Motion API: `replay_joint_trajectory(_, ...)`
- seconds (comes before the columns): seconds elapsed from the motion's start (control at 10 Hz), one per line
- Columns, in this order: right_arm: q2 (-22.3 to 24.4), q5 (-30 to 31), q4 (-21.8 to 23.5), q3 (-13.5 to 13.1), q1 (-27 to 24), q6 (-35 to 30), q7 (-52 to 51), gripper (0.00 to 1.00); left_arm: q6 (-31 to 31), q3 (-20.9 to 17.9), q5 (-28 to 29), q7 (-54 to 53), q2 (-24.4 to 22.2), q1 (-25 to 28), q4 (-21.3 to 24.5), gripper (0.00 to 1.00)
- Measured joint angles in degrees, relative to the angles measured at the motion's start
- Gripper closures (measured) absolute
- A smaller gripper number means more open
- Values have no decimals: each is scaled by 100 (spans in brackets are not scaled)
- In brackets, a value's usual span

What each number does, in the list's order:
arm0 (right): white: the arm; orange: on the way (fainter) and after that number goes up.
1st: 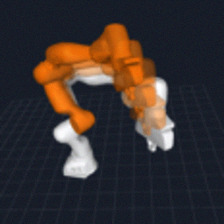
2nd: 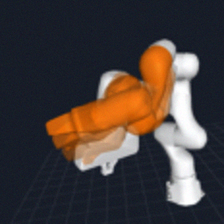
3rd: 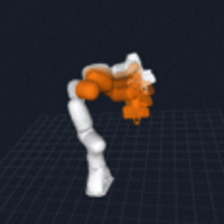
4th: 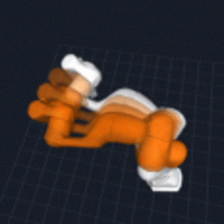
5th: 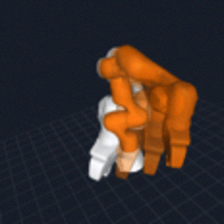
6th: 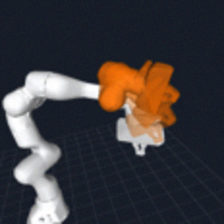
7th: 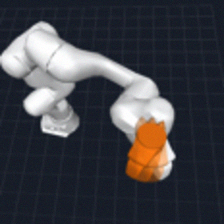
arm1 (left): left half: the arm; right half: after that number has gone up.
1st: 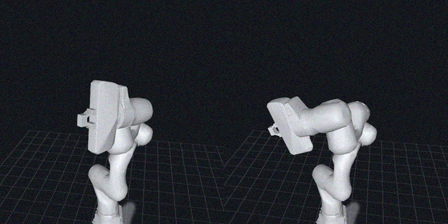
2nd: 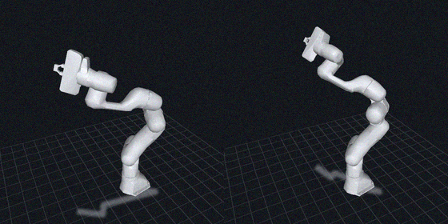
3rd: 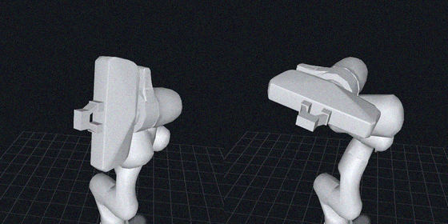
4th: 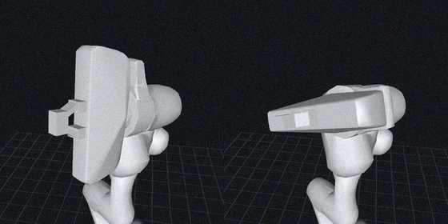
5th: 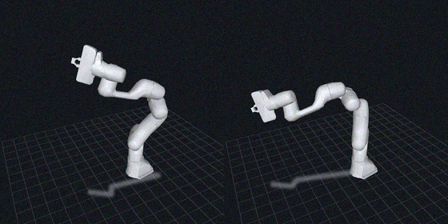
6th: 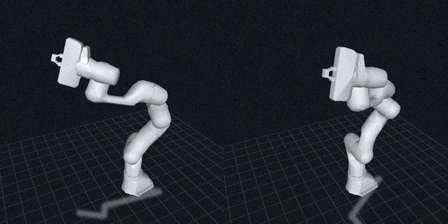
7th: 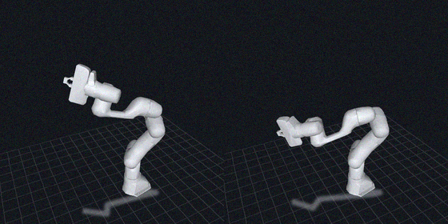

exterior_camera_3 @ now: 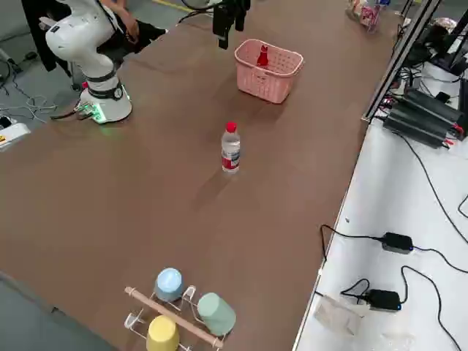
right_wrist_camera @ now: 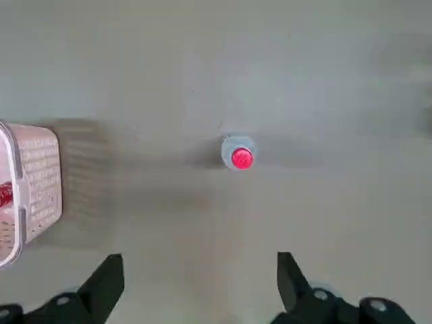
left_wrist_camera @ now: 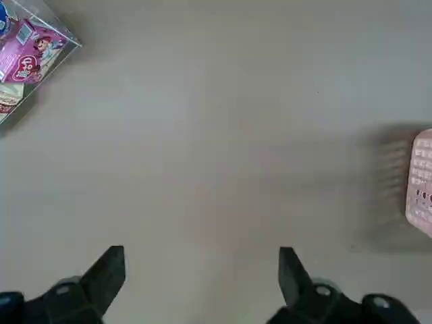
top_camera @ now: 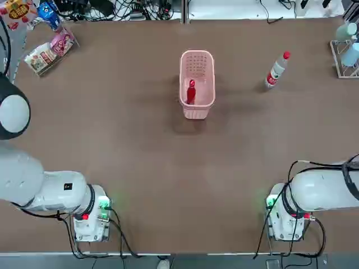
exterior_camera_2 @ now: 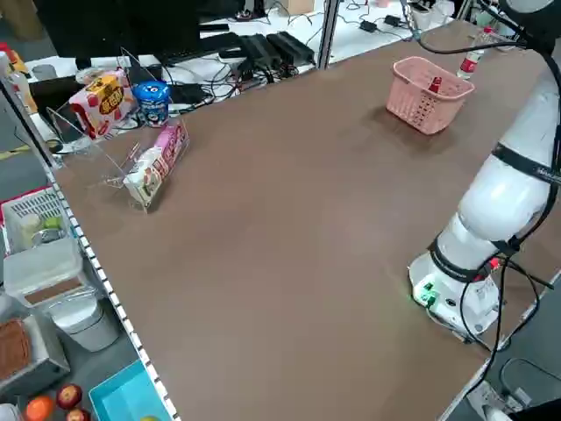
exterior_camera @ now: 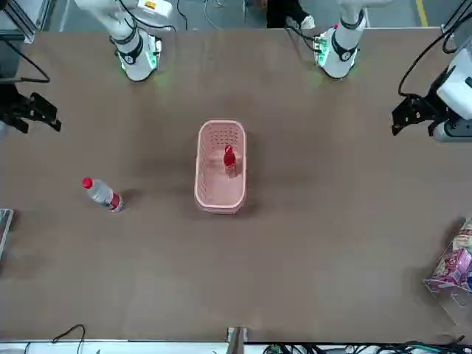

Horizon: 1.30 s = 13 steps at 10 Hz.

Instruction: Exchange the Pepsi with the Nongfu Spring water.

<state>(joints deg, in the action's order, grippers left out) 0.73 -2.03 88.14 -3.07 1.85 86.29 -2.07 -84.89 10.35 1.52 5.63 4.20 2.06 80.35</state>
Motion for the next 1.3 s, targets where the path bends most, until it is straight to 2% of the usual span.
replay_joint_trajectory(1.1, -51, 0, 24, -7, -6, 112, 44, 0, 57, 326, -1, -11, -1, -60, 4, 0)
replay_joint_trajectory(1.3, -104, 1, 175, -18, -110, 403, 50, 3, 57, 560, -14, 100, 0, -54, 5, 0)
